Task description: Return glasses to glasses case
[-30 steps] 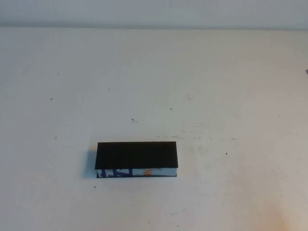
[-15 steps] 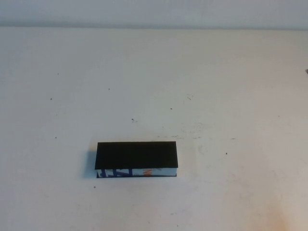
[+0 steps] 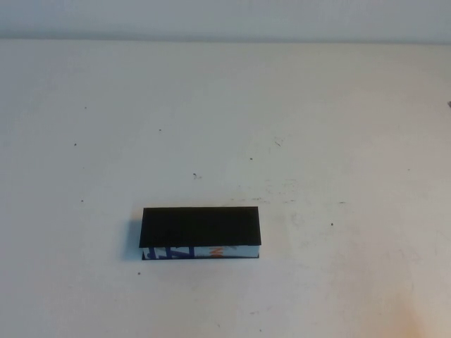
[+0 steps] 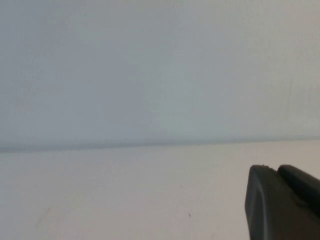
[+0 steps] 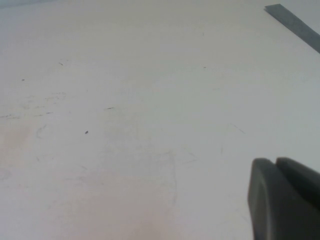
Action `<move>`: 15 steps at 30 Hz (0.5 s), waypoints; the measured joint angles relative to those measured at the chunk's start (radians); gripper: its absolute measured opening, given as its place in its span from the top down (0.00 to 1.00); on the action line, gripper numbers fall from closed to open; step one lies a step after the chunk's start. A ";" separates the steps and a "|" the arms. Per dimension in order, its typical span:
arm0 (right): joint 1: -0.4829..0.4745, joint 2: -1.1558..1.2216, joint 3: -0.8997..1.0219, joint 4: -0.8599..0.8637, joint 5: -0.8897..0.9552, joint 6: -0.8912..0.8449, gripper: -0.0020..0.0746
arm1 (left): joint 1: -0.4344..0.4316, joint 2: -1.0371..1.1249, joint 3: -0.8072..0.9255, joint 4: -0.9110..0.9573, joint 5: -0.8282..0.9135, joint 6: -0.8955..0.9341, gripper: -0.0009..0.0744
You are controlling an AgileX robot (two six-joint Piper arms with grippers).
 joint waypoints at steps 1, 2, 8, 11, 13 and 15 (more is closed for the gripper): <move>0.000 0.000 0.000 0.000 0.000 0.000 0.99 | 0.034 0.002 0.000 0.108 0.020 -0.074 0.99; 0.000 0.000 0.000 0.000 0.000 0.000 0.99 | 0.075 0.008 0.000 0.205 0.047 -0.162 0.99; 0.000 0.000 0.000 0.000 0.000 0.000 0.99 | 0.334 0.025 0.000 0.930 0.310 -0.775 0.99; 0.000 0.000 0.000 0.000 0.000 0.000 0.99 | 0.438 0.006 0.000 1.230 0.505 -1.116 0.99; 0.000 0.000 0.000 0.000 0.000 0.000 0.99 | 0.479 0.004 0.000 1.409 0.632 -1.313 0.99; 0.000 0.000 0.000 0.000 0.000 0.000 0.99 | 0.487 0.004 0.000 1.532 0.719 -1.443 0.99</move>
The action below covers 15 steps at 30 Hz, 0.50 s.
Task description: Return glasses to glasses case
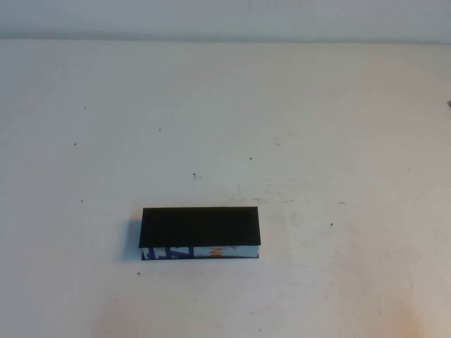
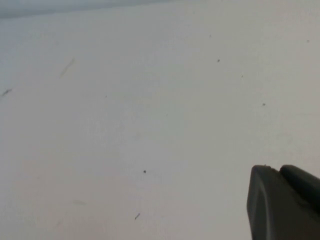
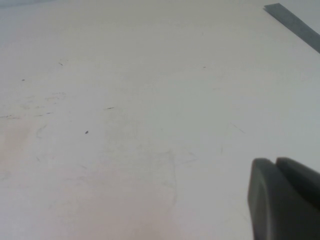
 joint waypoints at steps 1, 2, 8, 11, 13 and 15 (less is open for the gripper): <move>0.000 -0.002 0.000 0.000 0.000 0.000 0.99 | 0.002 -0.001 0.000 0.035 0.026 -0.042 0.99; 0.000 -0.001 0.000 0.000 0.000 0.000 0.99 | 0.002 -0.001 0.000 0.053 0.038 -0.062 0.99; 0.000 -0.001 0.000 0.000 0.000 0.000 0.99 | 0.002 -0.002 0.000 0.090 0.058 -0.112 0.99; 0.000 -0.001 0.000 0.000 0.000 0.000 0.99 | 0.002 -0.002 0.000 0.091 0.061 -0.116 0.99; 0.000 -0.001 0.000 0.000 0.000 0.000 0.99 | 0.002 -0.002 0.000 0.092 0.061 -0.117 0.99; 0.000 -0.001 0.000 0.000 0.000 0.000 0.99 | 0.002 -0.002 0.000 0.092 0.062 -0.117 0.99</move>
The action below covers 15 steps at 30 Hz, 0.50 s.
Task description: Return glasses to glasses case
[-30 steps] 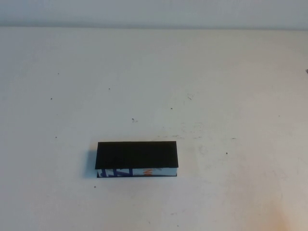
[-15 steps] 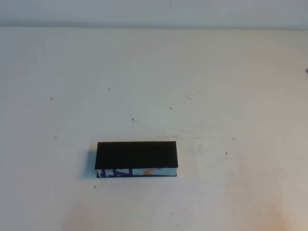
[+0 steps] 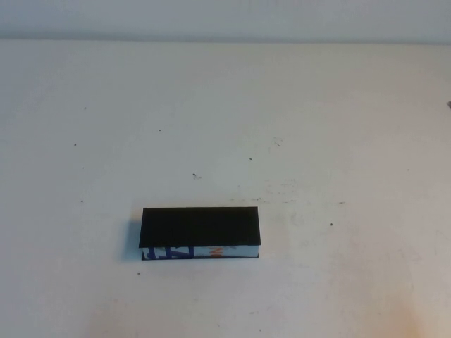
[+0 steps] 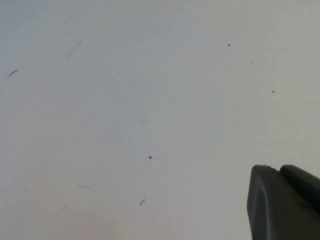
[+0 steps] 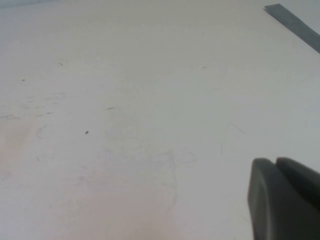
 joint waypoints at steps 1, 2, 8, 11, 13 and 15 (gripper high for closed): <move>0.000 0.000 0.000 0.000 0.000 0.000 0.99 | 0.000 0.000 0.000 0.000 0.000 0.000 0.99; 0.000 0.000 0.000 0.000 0.000 0.000 0.99 | 0.000 0.000 0.000 0.002 0.000 -0.001 0.99; 0.000 0.000 0.000 0.000 0.000 0.000 0.99 | 0.000 0.000 0.000 0.008 0.000 -0.001 0.99; 0.000 0.000 0.000 0.000 0.000 0.000 0.99 | 0.000 0.000 0.000 0.009 0.000 -0.001 0.99; 0.000 0.000 0.000 0.000 0.000 0.000 0.99 | 0.000 0.000 0.000 0.010 0.000 -0.001 0.99; 0.000 0.000 0.000 0.000 0.000 0.000 0.99 | 0.000 0.000 0.000 0.010 0.000 -0.001 0.99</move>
